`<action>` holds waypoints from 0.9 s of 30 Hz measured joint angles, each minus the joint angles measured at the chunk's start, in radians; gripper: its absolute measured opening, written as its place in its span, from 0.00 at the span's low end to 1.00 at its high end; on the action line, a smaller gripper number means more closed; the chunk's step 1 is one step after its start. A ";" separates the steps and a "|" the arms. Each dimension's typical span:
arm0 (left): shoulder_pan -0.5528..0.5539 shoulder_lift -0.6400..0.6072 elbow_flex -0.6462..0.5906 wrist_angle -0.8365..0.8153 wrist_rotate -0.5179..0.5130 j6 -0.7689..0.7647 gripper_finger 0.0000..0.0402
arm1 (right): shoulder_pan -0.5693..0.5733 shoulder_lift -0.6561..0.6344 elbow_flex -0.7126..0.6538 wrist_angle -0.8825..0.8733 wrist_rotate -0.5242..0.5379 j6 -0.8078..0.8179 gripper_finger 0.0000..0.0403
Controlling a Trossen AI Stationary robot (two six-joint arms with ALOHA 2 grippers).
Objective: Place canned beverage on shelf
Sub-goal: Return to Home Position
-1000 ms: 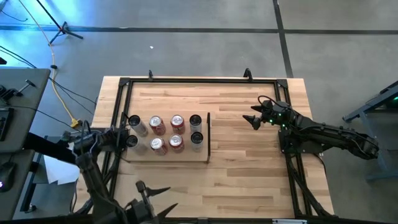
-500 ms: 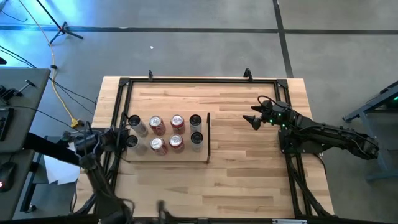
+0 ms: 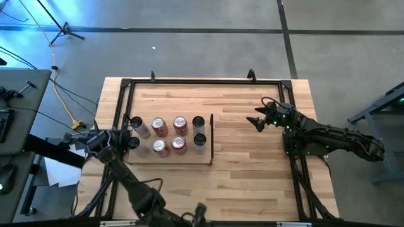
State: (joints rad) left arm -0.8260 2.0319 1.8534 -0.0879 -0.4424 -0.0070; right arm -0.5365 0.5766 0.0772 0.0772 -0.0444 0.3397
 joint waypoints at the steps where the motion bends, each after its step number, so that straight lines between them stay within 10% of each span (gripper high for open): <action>1: 0.012 0.000 0.000 0.018 0.093 0.032 0.59 | 0.000 0.000 0.000 0.000 0.000 0.000 0.99; 4: 0.031 -0.012 -0.001 0.013 0.258 0.072 0.59 | 0.000 0.000 0.000 0.000 0.000 0.000 0.99; 27: 0.183 -0.049 -0.043 0.021 0.520 0.040 0.59 | 0.000 0.000 0.000 0.000 0.000 0.000 0.99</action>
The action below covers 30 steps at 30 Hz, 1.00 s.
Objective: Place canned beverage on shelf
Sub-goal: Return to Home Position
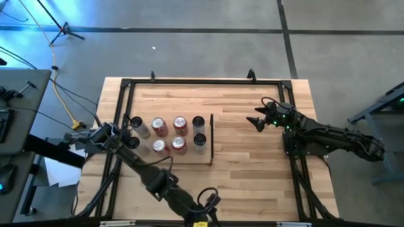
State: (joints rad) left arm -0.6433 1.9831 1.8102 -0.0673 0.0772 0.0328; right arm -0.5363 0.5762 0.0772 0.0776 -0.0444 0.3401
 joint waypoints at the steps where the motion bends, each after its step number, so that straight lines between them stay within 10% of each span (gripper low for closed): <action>1: 0.003 0.000 0.000 0.001 0.000 0.003 0.59 | 0.000 0.000 0.000 0.000 0.000 0.000 0.99; 30: 0.073 -0.005 -0.037 -0.039 0.035 -0.043 0.59 | 0.000 0.000 0.000 -0.010 0.000 0.000 0.99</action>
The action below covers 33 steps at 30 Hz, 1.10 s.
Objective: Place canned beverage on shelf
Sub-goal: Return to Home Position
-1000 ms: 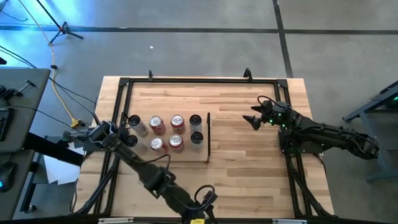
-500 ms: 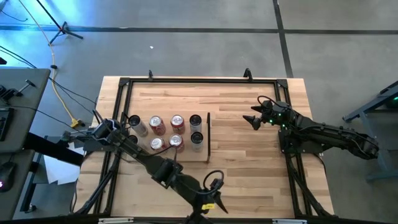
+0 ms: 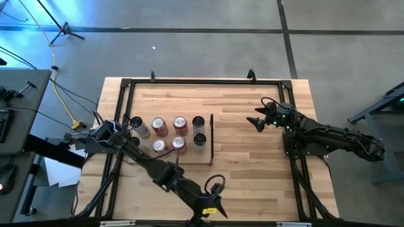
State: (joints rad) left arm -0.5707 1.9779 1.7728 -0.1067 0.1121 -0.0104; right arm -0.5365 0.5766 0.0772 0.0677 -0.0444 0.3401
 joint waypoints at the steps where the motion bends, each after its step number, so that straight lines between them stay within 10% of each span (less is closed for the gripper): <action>1: 0.000 -0.001 -0.037 0.060 -0.008 -0.011 0.59 | 0.000 0.000 0.000 0.000 0.000 0.000 0.99; 11: 0.003 -0.164 -0.498 0.587 -0.030 -0.037 0.59 | 0.000 -0.001 0.000 -0.006 0.000 0.000 0.99; 33: 0.076 -0.986 -1.219 0.573 -0.103 0.044 0.59 | 0.000 -0.001 0.000 -0.034 0.000 0.000 0.99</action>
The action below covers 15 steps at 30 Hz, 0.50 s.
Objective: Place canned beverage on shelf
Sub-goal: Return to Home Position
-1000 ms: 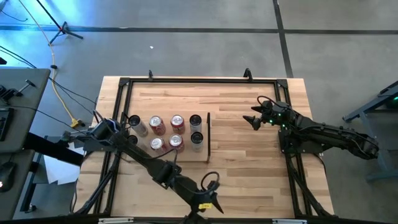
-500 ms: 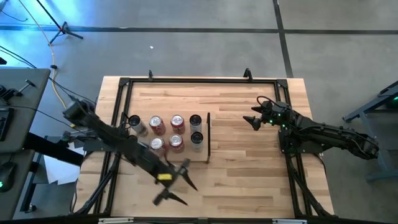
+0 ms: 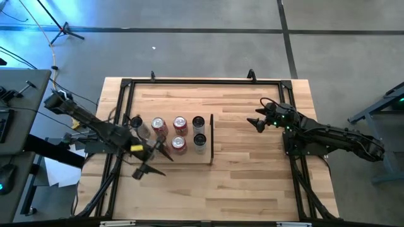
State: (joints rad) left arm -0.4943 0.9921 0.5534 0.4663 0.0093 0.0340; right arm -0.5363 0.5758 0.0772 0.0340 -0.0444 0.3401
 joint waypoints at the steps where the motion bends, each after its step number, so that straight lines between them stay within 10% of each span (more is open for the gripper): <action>1: 0.009 -0.037 -0.030 0.000 0.000 0.016 0.59 | 0.000 0.000 0.000 -0.002 0.000 0.000 0.99; 15: 0.096 -0.566 -0.314 -0.078 0.005 0.191 0.59 | 0.000 0.000 0.000 -0.003 0.000 0.000 0.99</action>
State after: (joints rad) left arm -0.3985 0.4257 0.2396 0.3879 0.0143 0.2252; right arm -0.5362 0.5758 0.0772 0.0307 -0.0444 0.3401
